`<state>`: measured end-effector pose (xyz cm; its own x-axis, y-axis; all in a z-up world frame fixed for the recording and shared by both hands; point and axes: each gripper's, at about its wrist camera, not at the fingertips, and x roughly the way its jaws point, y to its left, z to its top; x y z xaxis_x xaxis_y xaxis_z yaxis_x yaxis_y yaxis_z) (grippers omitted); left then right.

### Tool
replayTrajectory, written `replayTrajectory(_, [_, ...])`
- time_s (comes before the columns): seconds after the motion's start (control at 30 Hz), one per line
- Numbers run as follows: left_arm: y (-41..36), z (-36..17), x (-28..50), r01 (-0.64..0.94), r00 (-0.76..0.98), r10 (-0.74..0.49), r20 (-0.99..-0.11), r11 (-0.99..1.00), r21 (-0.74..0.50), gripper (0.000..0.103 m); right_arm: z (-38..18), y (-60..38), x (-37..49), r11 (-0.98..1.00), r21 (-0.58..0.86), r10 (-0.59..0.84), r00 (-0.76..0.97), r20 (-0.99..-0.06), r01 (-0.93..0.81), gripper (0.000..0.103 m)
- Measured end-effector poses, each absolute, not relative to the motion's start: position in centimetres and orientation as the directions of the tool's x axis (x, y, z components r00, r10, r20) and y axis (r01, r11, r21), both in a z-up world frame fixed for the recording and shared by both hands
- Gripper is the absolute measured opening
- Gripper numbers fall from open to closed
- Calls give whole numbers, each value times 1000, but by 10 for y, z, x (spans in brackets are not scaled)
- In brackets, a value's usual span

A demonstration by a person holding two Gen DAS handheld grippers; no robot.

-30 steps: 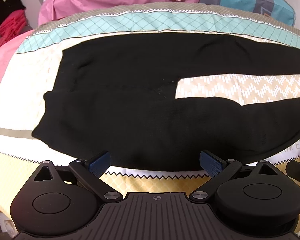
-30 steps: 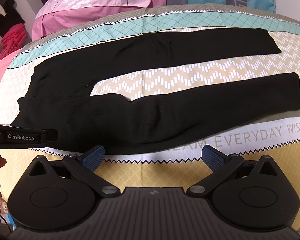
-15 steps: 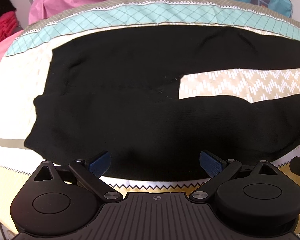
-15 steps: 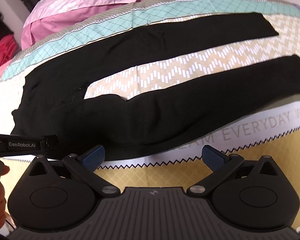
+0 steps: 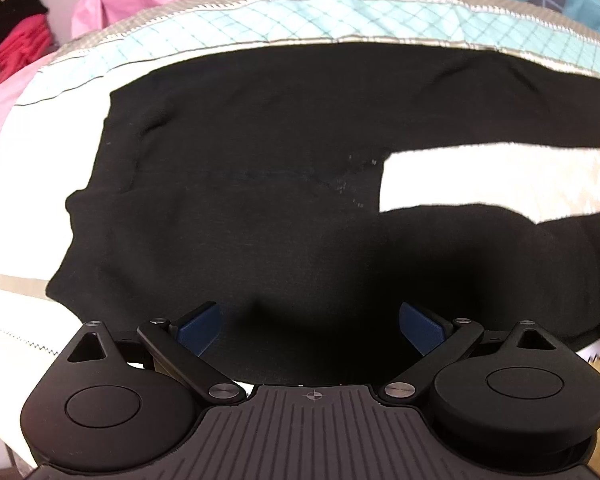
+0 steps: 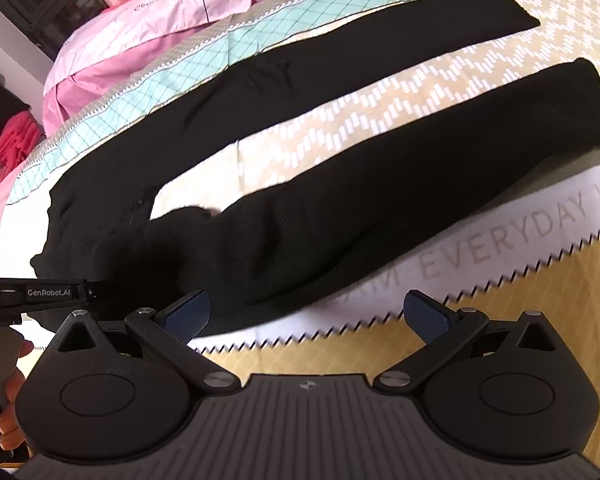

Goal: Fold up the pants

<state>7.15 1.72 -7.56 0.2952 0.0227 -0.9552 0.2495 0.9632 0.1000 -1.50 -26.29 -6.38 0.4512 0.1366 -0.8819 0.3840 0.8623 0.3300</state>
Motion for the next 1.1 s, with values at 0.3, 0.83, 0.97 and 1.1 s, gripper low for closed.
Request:
replayTrajectory(0.3, [13, -104, 79, 201, 291, 40, -956, 974, 101, 103, -77, -335, -31, 812, 341, 82, 486, -870, 473, 103])
replayTrajectory(0.83, [29, -129, 90, 170, 225, -15, -974, 985, 24, 103, -109, -463, -55, 499, 442, -301, 628, -718, 745, 82])
replayTrajectory(0.97, [27, -129, 96, 172, 200, -11, -980, 985, 24, 103, -112, -466, -36, 556, 420, -236, 621, -748, 717, 12])
replayTrajectory(1.1, [26, -128, 96, 184, 197, -13, -980, 983, 24, 103, -82, -491, -85, 510, 438, -368, 648, -667, 740, 12])
